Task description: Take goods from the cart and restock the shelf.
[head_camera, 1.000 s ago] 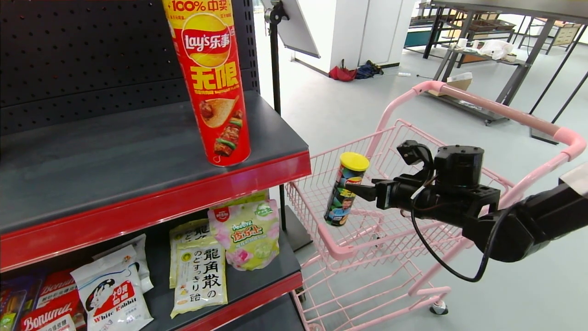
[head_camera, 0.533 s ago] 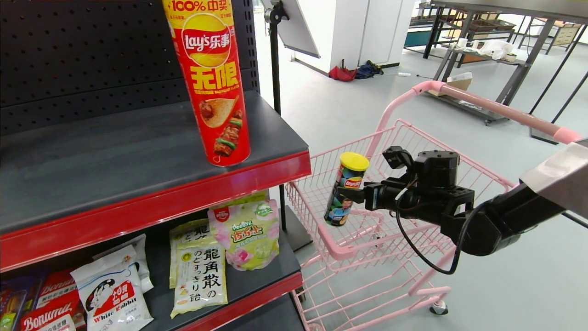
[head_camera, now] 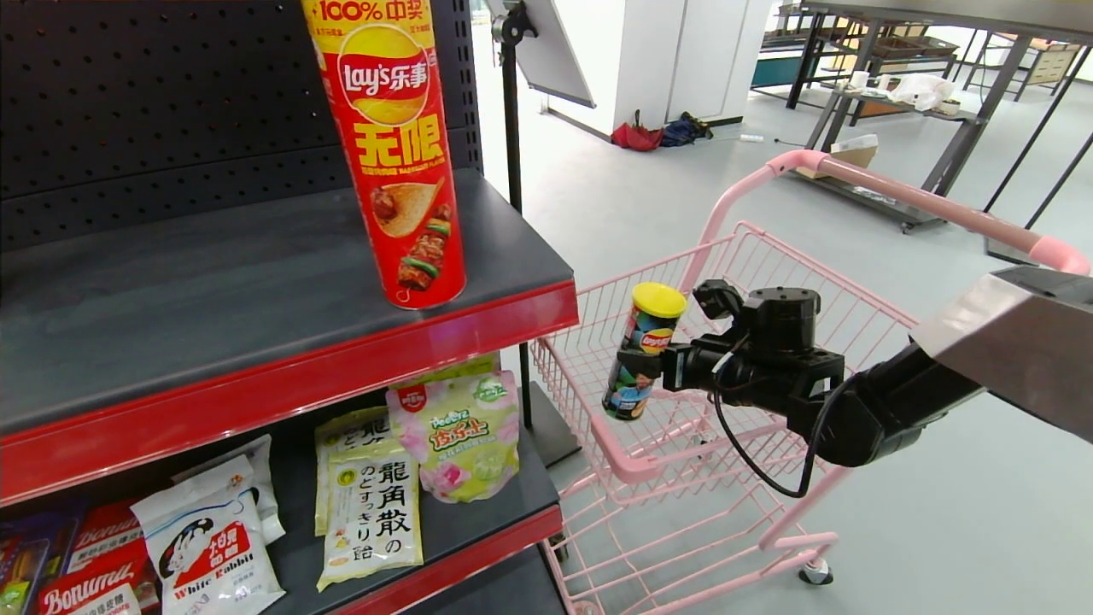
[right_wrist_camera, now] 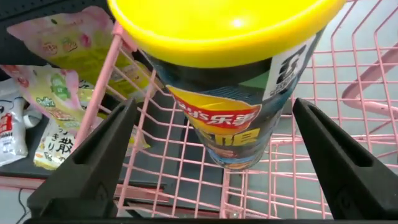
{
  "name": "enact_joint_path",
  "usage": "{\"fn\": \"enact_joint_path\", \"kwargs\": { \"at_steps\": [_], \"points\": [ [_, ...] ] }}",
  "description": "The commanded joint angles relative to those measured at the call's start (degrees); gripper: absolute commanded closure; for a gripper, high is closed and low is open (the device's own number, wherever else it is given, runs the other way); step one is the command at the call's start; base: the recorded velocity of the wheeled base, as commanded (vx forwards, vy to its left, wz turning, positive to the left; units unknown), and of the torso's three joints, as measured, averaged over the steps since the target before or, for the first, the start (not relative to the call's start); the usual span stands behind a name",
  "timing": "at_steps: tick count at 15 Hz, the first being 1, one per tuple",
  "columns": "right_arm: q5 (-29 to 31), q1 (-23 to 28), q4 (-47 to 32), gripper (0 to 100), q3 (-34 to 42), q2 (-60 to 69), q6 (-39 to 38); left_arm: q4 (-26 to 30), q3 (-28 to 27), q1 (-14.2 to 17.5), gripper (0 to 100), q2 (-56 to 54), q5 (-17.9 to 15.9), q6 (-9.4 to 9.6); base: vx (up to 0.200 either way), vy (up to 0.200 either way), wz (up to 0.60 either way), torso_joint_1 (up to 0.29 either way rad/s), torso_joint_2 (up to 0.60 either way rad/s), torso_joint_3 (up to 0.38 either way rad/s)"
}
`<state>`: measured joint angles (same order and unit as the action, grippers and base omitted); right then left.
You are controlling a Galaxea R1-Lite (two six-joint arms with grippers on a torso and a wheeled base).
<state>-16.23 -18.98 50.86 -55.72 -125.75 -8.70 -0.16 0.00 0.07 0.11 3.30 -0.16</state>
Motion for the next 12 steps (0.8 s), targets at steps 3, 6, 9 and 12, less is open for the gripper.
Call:
{"fn": "enact_joint_path", "kwargs": {
  "at_steps": [3, 6, 9, 12],
  "points": [
    [0.84, 0.00, 0.12, 0, -2.20, -2.84, -0.08, -0.02, 0.00, 0.01, 0, -0.02, 0.04, -0.02, 0.000, 0.000, 0.00, 0.000, 0.00, 0.000],
    [1.64, 0.08, 0.03, 0, -3.95, -4.07, -0.61, -0.02, 0.00, 0.01, 0, -0.02, 0.04, -0.02, 0.000, 0.000, 0.00, 0.000, 0.00, 0.000],
    [2.78, 0.08, 0.03, 0, -6.68, -5.56, -0.96, -0.02, 0.00, 0.01, 0, -0.02, 0.04, -0.02, 0.000, 0.000, 0.00, 0.000, 0.00, 0.000],
    [3.39, 0.08, 0.03, 0, -7.91, -6.88, -0.96, -0.02, 0.00, 0.01, 0, -0.02, 0.04, -0.02, 0.000, 0.000, 0.00, 0.000, 0.00, 0.000]
  ]
}}
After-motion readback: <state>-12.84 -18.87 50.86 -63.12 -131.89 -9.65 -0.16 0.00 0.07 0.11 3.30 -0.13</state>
